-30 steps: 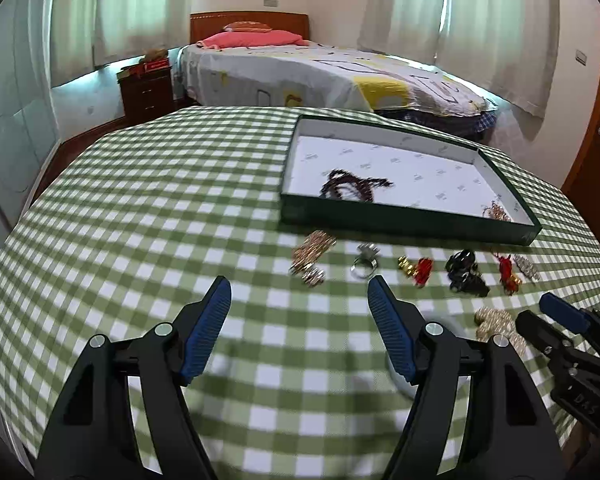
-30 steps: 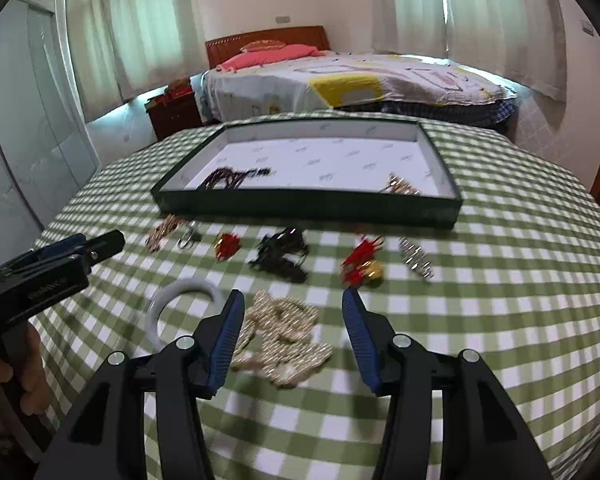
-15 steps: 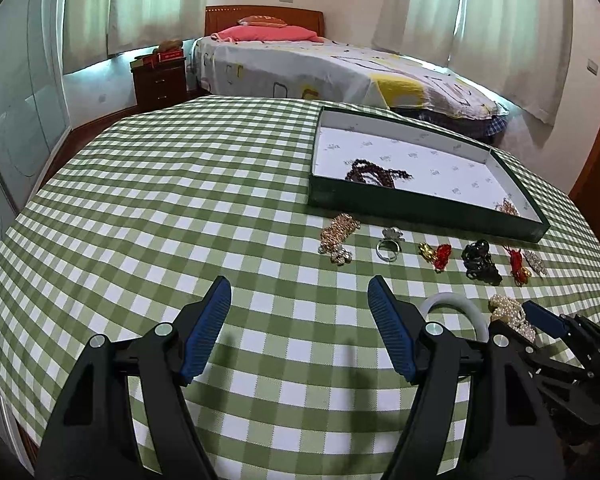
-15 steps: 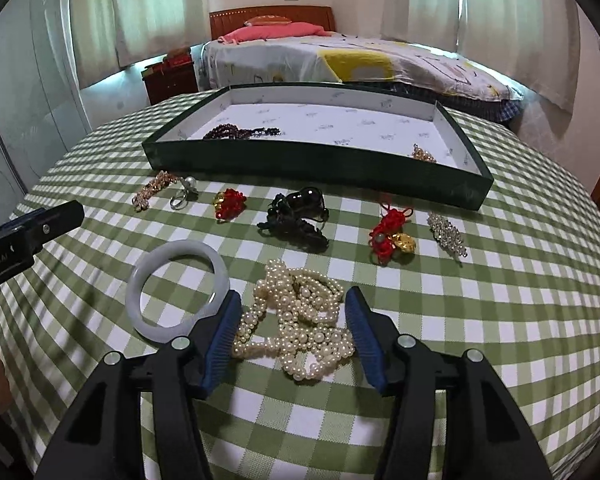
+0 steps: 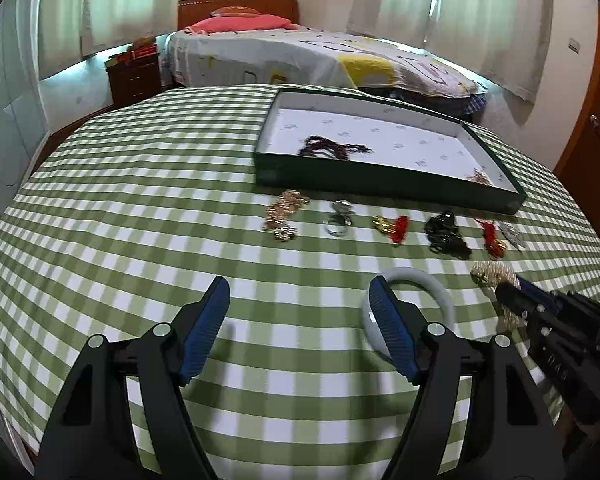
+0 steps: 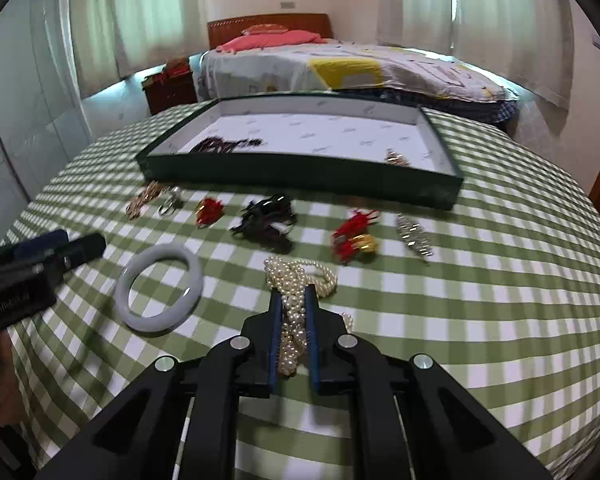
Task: Organize jewelry
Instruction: 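Grasp the white jade bangle with the left tool while the right tool grasps the pearl necklace, then carry the bangle over the tray with the left tool while the right tool carries the pearl necklace, then open the left tool to drop the bangle in the tray while the right tool releases the necklace, then move the left tool to the gold chain bracelet while the right tool approaches the red tassel charm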
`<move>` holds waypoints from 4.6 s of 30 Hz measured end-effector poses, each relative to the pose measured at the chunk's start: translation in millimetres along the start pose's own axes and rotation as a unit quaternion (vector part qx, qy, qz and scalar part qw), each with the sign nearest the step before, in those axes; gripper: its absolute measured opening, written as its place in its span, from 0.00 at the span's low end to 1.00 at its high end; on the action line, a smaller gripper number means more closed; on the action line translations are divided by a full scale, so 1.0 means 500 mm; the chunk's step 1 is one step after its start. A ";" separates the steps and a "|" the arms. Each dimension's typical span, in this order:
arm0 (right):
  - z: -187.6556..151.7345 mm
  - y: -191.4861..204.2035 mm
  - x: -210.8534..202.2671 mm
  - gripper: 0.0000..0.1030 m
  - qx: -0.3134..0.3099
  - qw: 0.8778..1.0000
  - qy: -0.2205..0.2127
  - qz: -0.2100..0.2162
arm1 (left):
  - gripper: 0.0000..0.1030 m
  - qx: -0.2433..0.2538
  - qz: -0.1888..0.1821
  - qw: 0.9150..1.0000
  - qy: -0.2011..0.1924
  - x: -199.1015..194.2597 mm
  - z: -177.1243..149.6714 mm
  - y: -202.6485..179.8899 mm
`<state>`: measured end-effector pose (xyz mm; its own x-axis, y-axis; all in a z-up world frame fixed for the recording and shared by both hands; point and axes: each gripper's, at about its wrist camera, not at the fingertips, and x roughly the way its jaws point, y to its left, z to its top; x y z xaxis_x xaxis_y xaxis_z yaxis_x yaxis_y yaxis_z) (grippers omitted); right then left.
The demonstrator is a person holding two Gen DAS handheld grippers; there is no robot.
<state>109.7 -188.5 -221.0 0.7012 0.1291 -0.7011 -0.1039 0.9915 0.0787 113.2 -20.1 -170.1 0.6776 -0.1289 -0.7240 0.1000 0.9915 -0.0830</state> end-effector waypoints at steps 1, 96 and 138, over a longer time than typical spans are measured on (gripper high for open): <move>0.002 -0.010 -0.006 0.11 0.005 1.000 -0.005 -0.002 | 0.72 0.000 -0.005 1.000 0.001 0.001 -0.001 -0.006; 0.404 -0.218 0.319 0.11 0.051 0.997 0.058 -0.022 | 0.67 0.044 0.000 0.994 0.103 0.456 0.428 -0.081; 0.172 -0.074 -0.013 0.47 0.018 0.994 -0.099 -0.042 | 0.82 -0.001 0.038 0.990 -0.137 0.041 0.199 -0.010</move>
<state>169.4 -224.6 -158.3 0.8319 0.0424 -0.5534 -0.0159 0.9985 0.0525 199.0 -29.4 -116.3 0.8556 -0.0531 -0.5149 0.0396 0.9985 -0.0372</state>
